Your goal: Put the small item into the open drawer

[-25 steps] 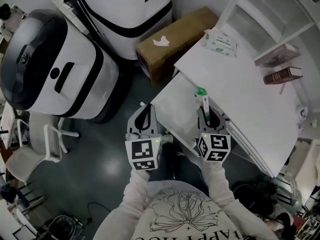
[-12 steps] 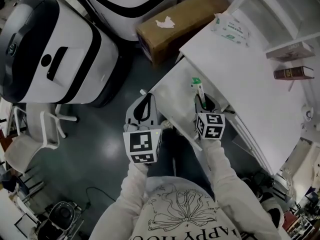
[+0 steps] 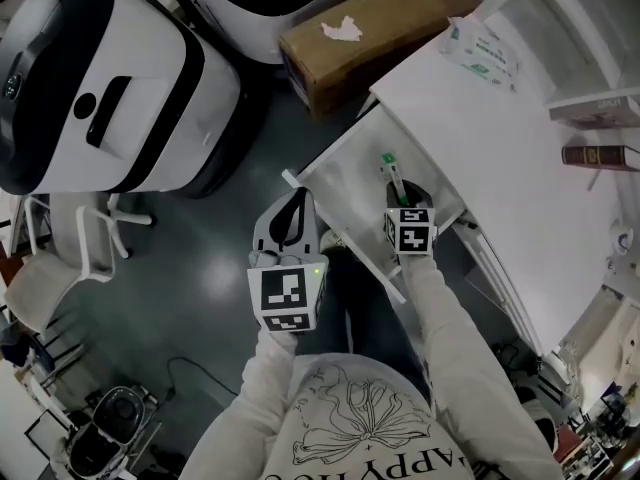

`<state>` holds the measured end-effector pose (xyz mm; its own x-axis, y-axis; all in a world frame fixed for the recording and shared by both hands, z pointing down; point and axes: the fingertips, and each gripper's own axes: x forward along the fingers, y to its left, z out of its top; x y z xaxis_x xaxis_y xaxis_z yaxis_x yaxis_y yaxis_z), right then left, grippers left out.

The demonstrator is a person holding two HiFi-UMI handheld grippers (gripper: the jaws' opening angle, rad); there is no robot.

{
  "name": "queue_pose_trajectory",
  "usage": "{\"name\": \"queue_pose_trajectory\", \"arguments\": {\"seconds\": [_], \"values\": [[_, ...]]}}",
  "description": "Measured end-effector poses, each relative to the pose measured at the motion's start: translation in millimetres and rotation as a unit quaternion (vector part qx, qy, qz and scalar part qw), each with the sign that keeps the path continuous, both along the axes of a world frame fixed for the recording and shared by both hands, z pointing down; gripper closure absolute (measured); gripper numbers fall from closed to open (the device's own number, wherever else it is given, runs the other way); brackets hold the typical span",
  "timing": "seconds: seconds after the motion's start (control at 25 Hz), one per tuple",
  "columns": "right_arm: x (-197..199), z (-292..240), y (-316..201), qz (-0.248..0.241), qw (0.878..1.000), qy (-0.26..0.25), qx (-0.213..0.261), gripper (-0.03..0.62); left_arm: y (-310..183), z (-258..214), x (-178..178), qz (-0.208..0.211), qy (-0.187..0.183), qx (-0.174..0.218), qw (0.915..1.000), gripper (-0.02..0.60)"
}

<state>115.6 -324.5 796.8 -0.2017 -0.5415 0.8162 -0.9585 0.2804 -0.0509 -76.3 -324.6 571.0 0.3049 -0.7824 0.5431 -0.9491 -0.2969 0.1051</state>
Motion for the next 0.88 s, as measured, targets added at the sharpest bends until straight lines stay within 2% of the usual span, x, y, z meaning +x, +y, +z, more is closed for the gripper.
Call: {"name": "queue_pose_trajectory", "arguments": {"seconds": [0.24,0.48,0.56,0.64,0.88], "values": [[5,32,6,0.013,0.999,0.0,-0.044,0.5,3,10,-1,-0.002,-0.004,-0.012,0.9999,0.575],[8,47,18,0.001,0.997,0.012,-0.074,0.496,8,12,3,-0.002,-0.001,-0.016,0.9999,0.575],[6,48,19,0.003,0.997,0.005,-0.077,0.461,11,12,4,-0.001,0.001,-0.017,0.9998,0.575],[5,43,18,0.005,0.997,-0.003,-0.072,0.422,13,12,4,-0.001,0.002,-0.017,0.9999,0.575],[5,-12,6,0.026,0.999,-0.033,-0.01,0.415,16,-3,7,-0.004,0.004,-0.002,1.0,0.575]]}}
